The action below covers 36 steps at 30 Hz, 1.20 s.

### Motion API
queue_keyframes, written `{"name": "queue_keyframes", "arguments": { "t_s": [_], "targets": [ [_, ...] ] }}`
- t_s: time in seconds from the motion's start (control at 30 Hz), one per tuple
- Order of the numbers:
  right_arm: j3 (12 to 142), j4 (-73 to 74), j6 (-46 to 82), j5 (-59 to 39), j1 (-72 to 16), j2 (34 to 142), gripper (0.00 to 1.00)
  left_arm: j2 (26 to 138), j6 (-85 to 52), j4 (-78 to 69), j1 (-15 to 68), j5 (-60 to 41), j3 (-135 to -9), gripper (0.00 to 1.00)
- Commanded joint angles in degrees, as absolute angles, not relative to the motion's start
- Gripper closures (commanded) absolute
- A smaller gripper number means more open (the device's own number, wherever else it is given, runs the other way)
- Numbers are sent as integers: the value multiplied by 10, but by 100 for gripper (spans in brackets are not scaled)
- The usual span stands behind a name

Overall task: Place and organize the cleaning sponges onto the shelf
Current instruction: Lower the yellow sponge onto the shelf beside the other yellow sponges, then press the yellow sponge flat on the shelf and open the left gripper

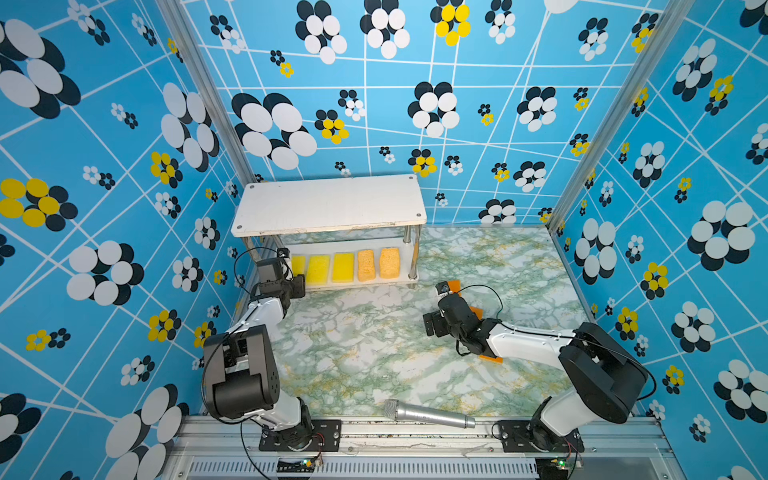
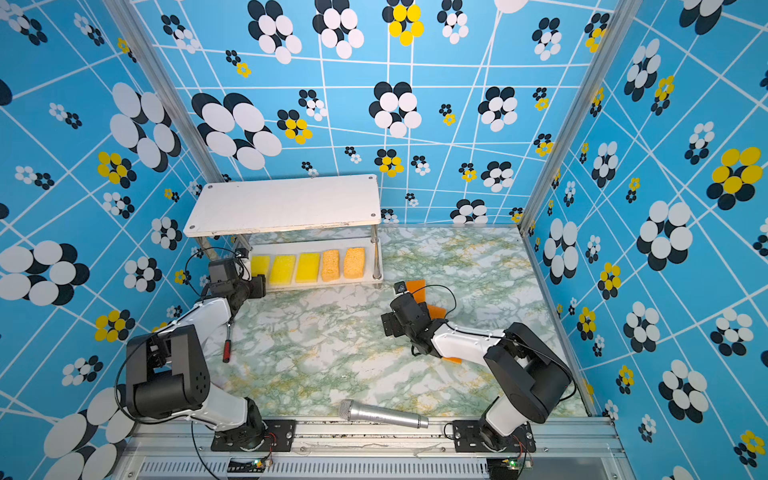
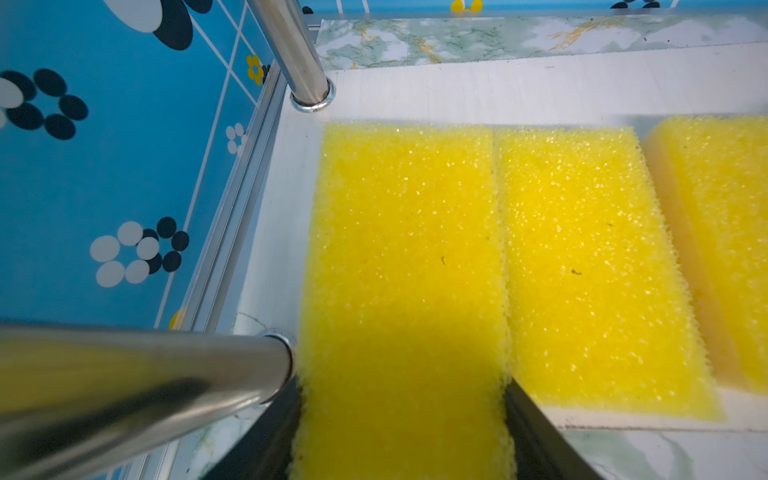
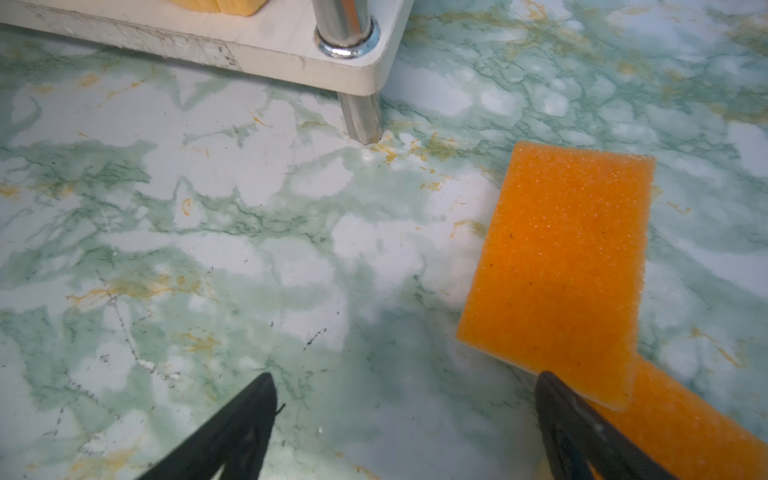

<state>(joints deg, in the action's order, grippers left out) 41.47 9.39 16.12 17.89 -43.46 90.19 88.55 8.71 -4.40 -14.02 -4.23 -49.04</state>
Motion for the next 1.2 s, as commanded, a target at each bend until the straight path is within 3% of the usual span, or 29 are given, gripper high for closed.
{"name": "queue_keyframes", "arguments": {
  "t_s": [0.0,1.17],
  "targets": [
    [431,78,160,191,-432,904,1,902,99,-21,-145,-37,-516,36],
    [448,64,155,192,-432,907,1,963,118,27,-123,11,-573,33]
  ]
}}
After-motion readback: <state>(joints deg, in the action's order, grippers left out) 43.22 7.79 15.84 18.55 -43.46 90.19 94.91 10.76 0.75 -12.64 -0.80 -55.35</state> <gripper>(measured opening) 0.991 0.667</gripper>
